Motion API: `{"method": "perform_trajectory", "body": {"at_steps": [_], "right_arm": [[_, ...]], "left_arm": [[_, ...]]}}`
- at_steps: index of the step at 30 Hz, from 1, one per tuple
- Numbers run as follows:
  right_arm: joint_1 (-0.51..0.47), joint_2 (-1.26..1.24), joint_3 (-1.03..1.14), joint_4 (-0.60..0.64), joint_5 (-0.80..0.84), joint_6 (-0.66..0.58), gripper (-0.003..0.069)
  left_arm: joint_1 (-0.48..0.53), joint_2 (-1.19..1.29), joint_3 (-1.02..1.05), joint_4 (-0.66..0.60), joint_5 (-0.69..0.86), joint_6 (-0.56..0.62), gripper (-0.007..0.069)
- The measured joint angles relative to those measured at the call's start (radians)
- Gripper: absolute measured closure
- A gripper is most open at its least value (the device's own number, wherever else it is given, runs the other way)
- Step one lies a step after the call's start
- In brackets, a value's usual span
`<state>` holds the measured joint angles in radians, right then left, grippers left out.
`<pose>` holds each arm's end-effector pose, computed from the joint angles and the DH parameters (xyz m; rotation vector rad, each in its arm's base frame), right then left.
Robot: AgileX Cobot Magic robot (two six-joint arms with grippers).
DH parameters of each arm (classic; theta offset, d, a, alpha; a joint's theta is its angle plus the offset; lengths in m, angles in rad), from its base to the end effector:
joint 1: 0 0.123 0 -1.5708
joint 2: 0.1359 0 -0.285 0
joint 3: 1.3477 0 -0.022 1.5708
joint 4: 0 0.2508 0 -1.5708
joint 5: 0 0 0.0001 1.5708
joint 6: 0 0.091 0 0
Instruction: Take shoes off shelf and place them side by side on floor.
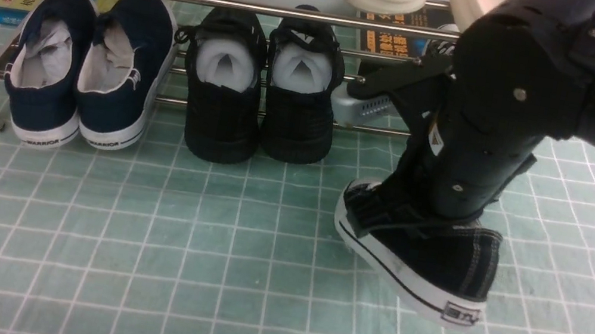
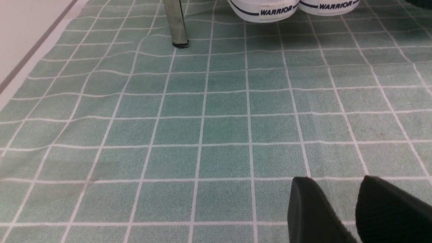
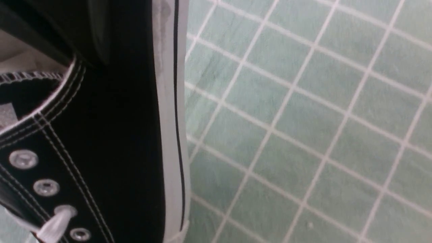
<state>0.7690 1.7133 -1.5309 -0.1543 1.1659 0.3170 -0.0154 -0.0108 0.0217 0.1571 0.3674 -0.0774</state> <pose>0.2661 0.2396 0.3094 -0.6799 2.7153 0.0441 0.0528 0.0043 0.1738 0.0397 1.8578 0.0897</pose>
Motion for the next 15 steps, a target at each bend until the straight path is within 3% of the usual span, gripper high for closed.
{"method": "perform_trajectory", "body": {"at_steps": [6,15], "right_arm": [[0.000,0.026,0.000,-0.020,-0.118,0.020,0.0641],[0.000,0.074,0.000,-0.040,-0.129,0.086,0.0641]], "left_arm": [[0.000,0.000,0.000,0.001,0.000,0.000,0.0385],[0.000,0.000,0.000,0.001,0.000,0.000,0.0385]]}}
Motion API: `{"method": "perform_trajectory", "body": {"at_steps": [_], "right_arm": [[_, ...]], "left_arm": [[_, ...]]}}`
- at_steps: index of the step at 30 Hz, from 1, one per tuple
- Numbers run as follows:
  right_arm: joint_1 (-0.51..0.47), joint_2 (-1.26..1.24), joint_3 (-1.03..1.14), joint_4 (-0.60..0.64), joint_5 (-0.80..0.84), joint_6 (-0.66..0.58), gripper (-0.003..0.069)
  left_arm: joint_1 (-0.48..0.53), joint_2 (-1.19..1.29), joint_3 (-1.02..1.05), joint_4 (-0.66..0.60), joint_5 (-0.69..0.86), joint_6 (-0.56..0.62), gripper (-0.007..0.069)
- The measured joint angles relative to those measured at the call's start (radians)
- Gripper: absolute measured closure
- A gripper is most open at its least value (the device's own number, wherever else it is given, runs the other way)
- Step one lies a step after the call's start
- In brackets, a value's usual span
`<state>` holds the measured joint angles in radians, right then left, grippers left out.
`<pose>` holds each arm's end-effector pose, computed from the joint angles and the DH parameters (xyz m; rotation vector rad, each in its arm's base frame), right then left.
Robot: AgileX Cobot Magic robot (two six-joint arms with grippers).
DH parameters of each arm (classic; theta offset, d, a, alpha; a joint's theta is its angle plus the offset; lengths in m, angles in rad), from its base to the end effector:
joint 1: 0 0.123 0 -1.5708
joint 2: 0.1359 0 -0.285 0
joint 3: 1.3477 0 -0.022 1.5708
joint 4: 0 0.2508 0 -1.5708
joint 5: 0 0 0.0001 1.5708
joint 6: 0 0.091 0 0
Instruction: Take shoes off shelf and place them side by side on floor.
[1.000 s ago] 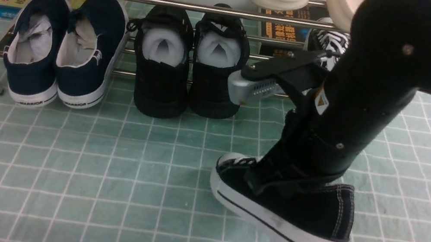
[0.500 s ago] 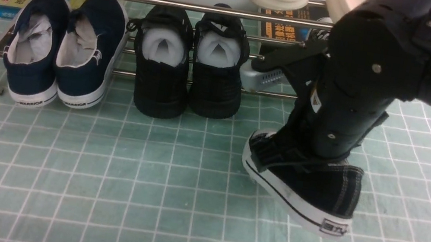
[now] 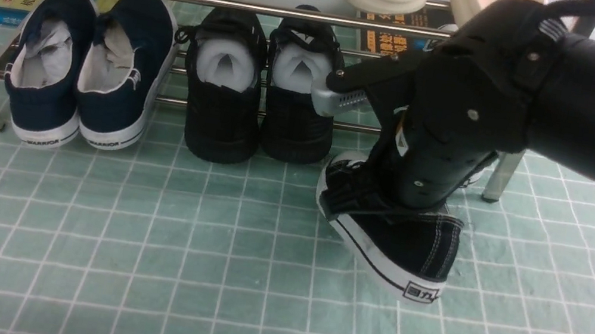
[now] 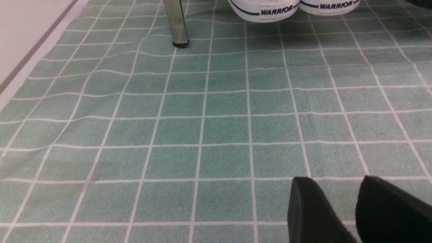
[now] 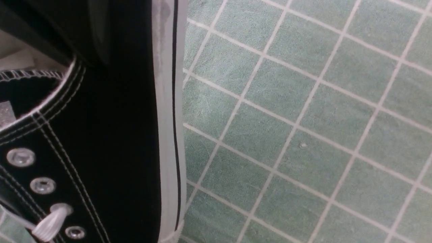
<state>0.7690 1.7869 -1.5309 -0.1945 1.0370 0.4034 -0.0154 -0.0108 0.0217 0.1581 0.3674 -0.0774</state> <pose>0.2849 0.2546 0.2865 -0.5889 2.6721 0.0670 0.0528 0.0043 0.1738 0.0403 1.8578 0.0907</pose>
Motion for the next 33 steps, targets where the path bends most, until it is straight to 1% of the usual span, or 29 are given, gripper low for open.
{"method": "perform_trajectory", "body": {"at_steps": [4,10,14,15,18,19,20,22,26,28,30,32,33], "right_arm": [[0.000,0.018,0.000,0.003,0.000,0.034,0.0639],[0.000,0.051,0.000,0.065,-0.003,0.109,0.0635],[0.000,0.073,0.000,0.111,-0.006,0.123,0.0627],[0.000,0.084,0.000,0.137,-0.009,0.130,0.0612],[0.000,0.094,0.000,0.160,-0.030,0.130,0.0564],[0.000,0.094,-0.002,0.170,-0.044,0.130,0.0534],[0.000,0.094,-0.002,0.172,-0.044,0.130,0.0529],[0.000,0.092,-0.009,0.173,-0.052,0.128,0.0450],[-0.025,0.089,-0.075,0.150,0.013,0.074,0.0347],[-0.037,0.089,-0.098,0.135,0.028,0.057,0.0334],[-0.075,0.089,-0.150,0.096,0.044,0.031,0.0321],[-0.101,0.088,-0.173,0.073,0.041,0.025,0.0317],[-0.129,0.086,-0.189,0.048,0.025,0.023,0.0316]], "left_arm": [[0.000,0.000,0.000,0.001,0.000,0.000,0.0385],[0.000,0.000,0.000,0.001,0.000,0.000,0.0385],[0.000,0.000,0.000,0.001,0.000,0.000,0.0385],[0.000,0.000,0.000,0.001,0.000,0.000,0.0385],[0.000,0.000,0.000,0.001,0.000,0.000,0.0385],[0.000,0.000,0.000,0.001,0.000,0.000,0.0385],[0.000,0.000,0.000,0.001,0.000,0.000,0.0385],[0.000,0.000,0.000,0.001,0.000,0.000,0.0385],[0.000,0.000,0.000,0.001,0.000,0.000,0.0385],[0.000,0.000,0.000,0.001,0.000,0.000,0.0385],[0.000,0.000,0.000,0.001,0.000,0.000,0.0385],[0.000,0.000,0.000,0.001,0.000,0.000,0.0385],[0.000,0.000,0.000,0.001,0.000,0.000,0.0385]]}}
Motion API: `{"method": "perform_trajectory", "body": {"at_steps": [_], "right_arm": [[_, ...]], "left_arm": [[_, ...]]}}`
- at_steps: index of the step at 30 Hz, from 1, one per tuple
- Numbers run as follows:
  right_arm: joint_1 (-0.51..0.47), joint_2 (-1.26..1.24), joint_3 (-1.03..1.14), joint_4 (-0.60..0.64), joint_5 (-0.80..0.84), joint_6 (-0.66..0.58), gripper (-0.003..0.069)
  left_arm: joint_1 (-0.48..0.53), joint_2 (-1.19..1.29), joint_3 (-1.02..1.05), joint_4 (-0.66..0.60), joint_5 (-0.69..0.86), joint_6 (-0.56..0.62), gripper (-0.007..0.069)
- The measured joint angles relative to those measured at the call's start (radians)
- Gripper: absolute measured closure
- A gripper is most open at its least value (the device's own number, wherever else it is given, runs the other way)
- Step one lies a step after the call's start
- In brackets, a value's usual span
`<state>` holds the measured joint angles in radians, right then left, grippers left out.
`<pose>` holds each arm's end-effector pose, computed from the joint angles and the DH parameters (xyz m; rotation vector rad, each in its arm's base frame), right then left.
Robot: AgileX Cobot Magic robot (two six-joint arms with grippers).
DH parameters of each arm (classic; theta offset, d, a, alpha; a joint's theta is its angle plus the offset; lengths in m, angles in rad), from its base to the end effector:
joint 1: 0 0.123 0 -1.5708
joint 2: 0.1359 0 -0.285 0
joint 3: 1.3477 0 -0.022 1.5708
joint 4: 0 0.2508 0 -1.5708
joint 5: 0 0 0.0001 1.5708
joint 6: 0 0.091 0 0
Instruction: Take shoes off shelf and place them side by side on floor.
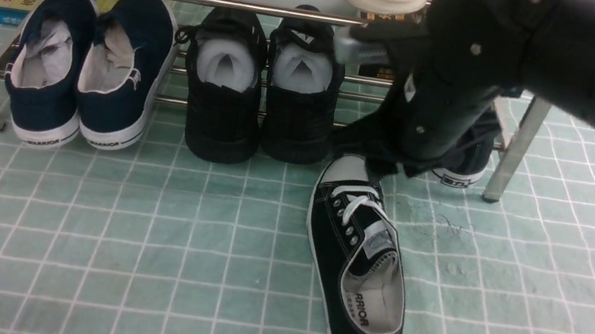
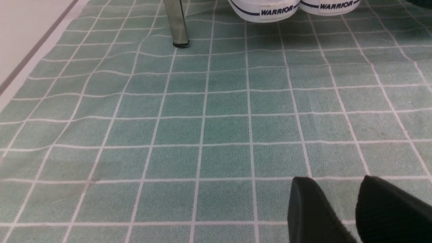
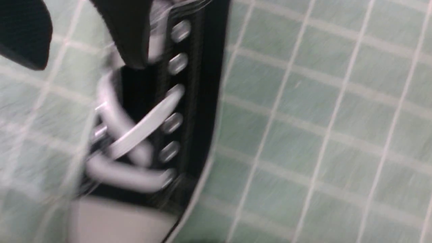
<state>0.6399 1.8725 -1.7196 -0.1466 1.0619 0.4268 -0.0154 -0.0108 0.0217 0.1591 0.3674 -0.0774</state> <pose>0.3370 0.2364 0.3052 -0.3424 2.6632 0.1406 0.0528 0.0044 0.1738 0.0409 1.8577 0.0916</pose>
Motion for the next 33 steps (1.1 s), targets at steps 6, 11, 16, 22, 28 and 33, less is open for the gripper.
{"method": "perform_trajectory", "body": {"at_steps": [6,11,16,22,28,33], "right_arm": [[-0.094,0.008,-0.007,-0.113,-0.134,-0.003,0.0315],[-0.110,0.041,-0.009,-0.190,-0.213,-0.003,0.0315],[-0.110,0.094,-0.012,-0.275,-0.242,-0.003,0.0315],[-0.110,0.158,-0.012,-0.315,-0.243,-0.002,0.0315],[-0.110,0.181,-0.012,-0.335,-0.237,-0.002,0.0426],[-0.101,0.145,-0.012,-0.308,-0.157,-0.025,0.0638]], "left_arm": [[0.000,0.000,0.000,0.000,0.000,0.000,0.0385],[0.000,0.000,0.000,0.000,0.000,0.000,0.0385],[0.000,0.000,0.000,0.000,0.000,0.000,0.0385],[0.000,0.000,0.000,0.000,0.000,0.000,0.0385],[0.000,0.000,0.000,0.000,0.000,0.000,0.0385],[0.000,0.000,0.000,0.000,0.000,0.000,0.0385]]}}
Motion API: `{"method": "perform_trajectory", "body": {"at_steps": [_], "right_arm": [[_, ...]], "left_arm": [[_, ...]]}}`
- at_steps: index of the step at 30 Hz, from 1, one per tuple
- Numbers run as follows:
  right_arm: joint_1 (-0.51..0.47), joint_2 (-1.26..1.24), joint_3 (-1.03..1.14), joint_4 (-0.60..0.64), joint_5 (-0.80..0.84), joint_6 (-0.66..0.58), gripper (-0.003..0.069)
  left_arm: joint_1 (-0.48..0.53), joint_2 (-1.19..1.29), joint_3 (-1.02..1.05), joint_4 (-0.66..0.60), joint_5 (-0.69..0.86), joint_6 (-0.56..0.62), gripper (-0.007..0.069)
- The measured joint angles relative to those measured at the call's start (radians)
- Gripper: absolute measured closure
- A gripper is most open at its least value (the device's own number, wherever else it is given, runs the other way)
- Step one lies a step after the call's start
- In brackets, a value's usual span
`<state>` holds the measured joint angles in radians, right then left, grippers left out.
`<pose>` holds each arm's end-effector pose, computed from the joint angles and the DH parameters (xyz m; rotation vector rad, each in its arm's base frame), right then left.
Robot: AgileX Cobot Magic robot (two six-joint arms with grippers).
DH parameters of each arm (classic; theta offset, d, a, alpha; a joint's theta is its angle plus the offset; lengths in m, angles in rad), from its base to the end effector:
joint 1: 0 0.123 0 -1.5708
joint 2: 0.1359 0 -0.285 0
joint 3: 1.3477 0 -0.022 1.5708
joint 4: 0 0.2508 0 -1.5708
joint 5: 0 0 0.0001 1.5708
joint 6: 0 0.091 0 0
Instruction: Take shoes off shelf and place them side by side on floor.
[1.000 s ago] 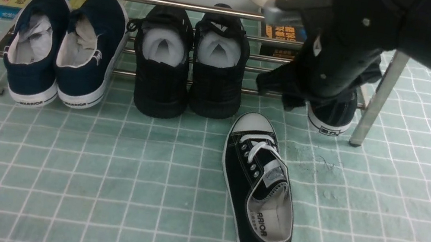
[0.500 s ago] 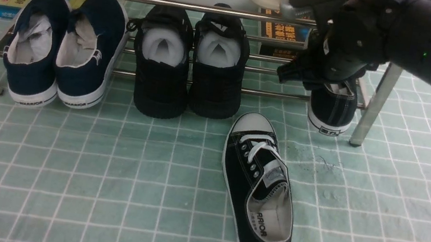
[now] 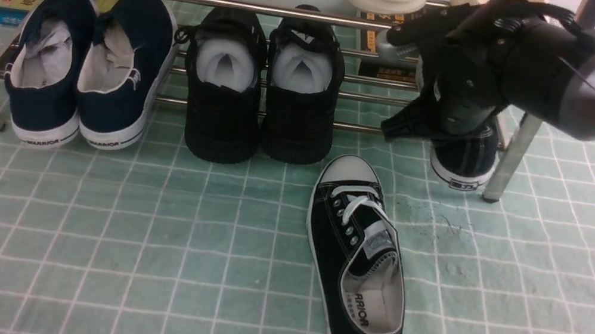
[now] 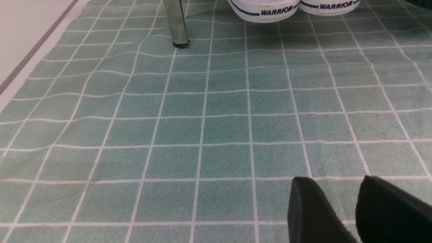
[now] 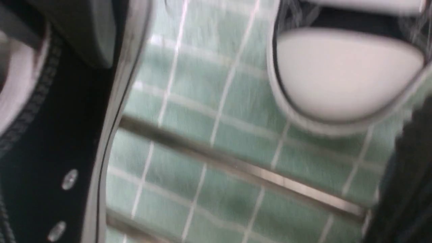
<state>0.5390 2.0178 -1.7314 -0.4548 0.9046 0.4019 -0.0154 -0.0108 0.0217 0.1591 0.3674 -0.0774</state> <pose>0.4018 0.2037 0.2587 -0.4240 2.5007 -0.2137 0.0528 0.0044 0.1738 0.0409 1.8577 0.0916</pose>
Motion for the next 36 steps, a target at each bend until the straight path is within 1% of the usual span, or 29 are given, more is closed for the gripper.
{"method": "perform_trajectory", "body": {"at_steps": [1,3,4,7,8,10,11,14,19,25,28,31,32,34,36], "right_arm": [[0.012,-0.024,0.000,0.016,0.060,-0.018,0.0655],[0.035,-0.079,0.000,0.057,0.167,-0.048,0.0655],[0.052,-0.125,0.000,0.083,0.245,-0.063,0.0655],[0.087,-0.215,0.000,0.144,0.331,-0.089,0.0655],[0.090,-0.220,0.000,0.148,0.333,-0.091,0.0655],[0.118,-0.293,0.020,0.215,0.344,-0.094,0.0655],[0.118,-0.298,0.023,0.215,0.344,-0.094,0.0655],[0.157,-0.376,0.098,0.292,0.345,-0.098,0.0655],[0.194,-0.426,0.242,0.338,0.345,-0.095,0.0655],[0.192,-0.429,0.378,0.306,0.331,-0.067,0.0655],[0.191,-0.429,0.425,0.240,0.255,-0.033,0.0655],[0.191,-0.419,0.433,0.142,0.154,0.032,0.0654],[0.191,-0.419,0.433,0.142,0.148,0.036,0.0654],[0.191,-0.405,0.433,0.084,0.092,0.083,0.0652],[0.191,-0.388,0.433,0.055,0.066,0.112,0.0652]], "left_arm": [[0.000,0.000,0.000,0.000,0.000,0.000,0.0385],[0.000,0.000,0.000,0.000,0.000,0.000,0.0385],[0.000,0.000,0.000,0.000,0.000,0.000,0.0385],[0.000,0.000,0.000,0.000,0.000,0.000,0.0385],[0.000,0.000,0.000,0.000,0.000,0.000,0.0385],[0.000,0.000,0.000,0.000,0.000,0.000,0.0385],[0.000,0.000,0.000,0.000,0.000,0.000,0.0385],[0.000,0.000,0.000,0.001,0.000,0.000,0.0385],[0.000,0.000,0.000,0.001,0.000,0.000,0.0385],[0.000,0.000,0.000,0.001,0.000,0.000,0.0385],[0.000,0.000,0.000,0.001,0.000,0.000,0.0385],[0.000,0.000,0.000,0.001,0.000,0.000,0.0385],[0.000,0.000,0.000,0.001,0.000,0.000,0.0385],[0.000,0.000,0.000,0.001,0.000,0.000,0.0385],[0.000,0.000,0.000,0.001,0.000,0.000,0.0385]]}}
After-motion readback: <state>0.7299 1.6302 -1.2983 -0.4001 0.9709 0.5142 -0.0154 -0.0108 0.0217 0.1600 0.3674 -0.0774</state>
